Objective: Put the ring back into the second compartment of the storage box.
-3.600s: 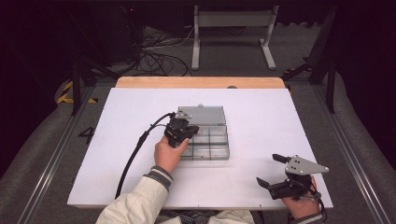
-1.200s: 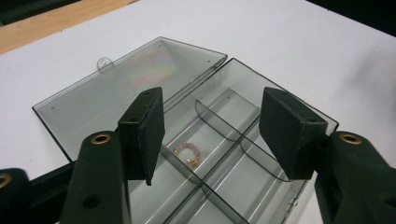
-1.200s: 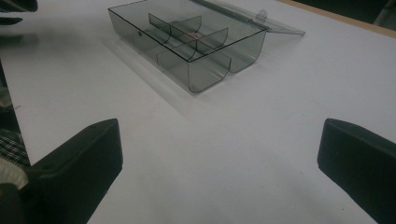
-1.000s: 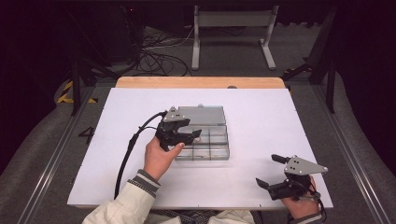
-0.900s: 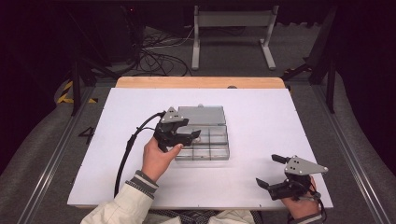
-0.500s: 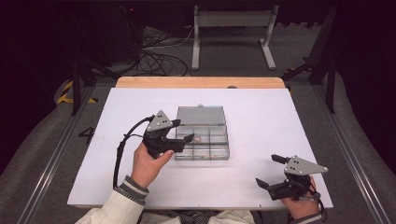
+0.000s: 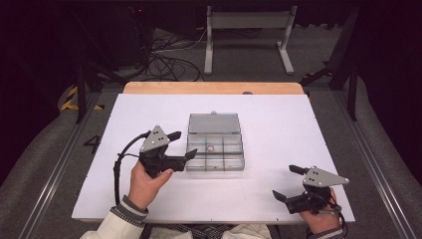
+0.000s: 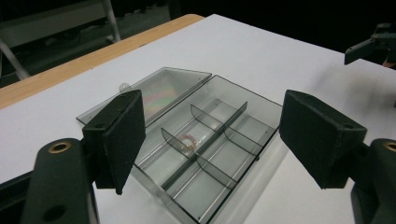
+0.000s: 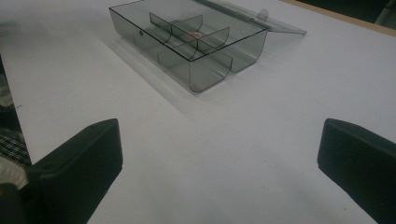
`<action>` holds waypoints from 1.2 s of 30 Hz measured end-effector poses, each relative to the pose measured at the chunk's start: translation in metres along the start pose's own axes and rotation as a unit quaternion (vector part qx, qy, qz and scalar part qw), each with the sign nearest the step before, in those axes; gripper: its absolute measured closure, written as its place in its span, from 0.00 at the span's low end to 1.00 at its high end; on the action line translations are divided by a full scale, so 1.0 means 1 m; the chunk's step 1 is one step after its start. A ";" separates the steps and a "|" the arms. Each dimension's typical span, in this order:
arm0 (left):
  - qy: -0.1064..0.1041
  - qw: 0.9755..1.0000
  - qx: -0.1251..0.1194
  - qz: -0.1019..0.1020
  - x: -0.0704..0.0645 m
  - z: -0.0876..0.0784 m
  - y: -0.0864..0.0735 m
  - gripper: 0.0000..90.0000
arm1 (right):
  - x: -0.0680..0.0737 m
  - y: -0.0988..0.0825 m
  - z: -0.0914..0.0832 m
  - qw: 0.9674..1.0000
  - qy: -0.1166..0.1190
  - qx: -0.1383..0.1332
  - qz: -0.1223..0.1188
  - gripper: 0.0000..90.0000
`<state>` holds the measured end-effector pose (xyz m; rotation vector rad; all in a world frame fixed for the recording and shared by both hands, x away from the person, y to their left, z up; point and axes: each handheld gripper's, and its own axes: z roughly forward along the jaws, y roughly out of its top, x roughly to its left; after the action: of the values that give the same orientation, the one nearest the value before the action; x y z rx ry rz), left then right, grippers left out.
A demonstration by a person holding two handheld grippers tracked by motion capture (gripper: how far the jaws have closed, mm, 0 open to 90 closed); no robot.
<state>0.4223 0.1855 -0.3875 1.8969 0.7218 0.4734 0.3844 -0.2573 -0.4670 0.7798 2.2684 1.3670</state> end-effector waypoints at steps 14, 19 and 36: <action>0.036 0.999 -0.021 -0.002 0.005 -0.035 -0.031 0.24 | 0.000 0.000 0.000 1.000 -0.001 0.002 -0.001 0.01; 0.053 0.998 -0.020 0.004 0.003 -0.042 -0.043 0.22 | 0.001 0.000 0.000 1.000 0.000 0.001 -0.001 0.01; 0.077 0.997 0.006 -0.003 0.007 -0.056 -0.086 0.17 | 0.001 0.000 0.001 1.000 0.002 0.004 0.000 0.01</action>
<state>0.3702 0.2550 -0.4431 1.8840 0.8334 0.6176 0.3844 -0.2565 -0.4671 0.7805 2.2791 1.3620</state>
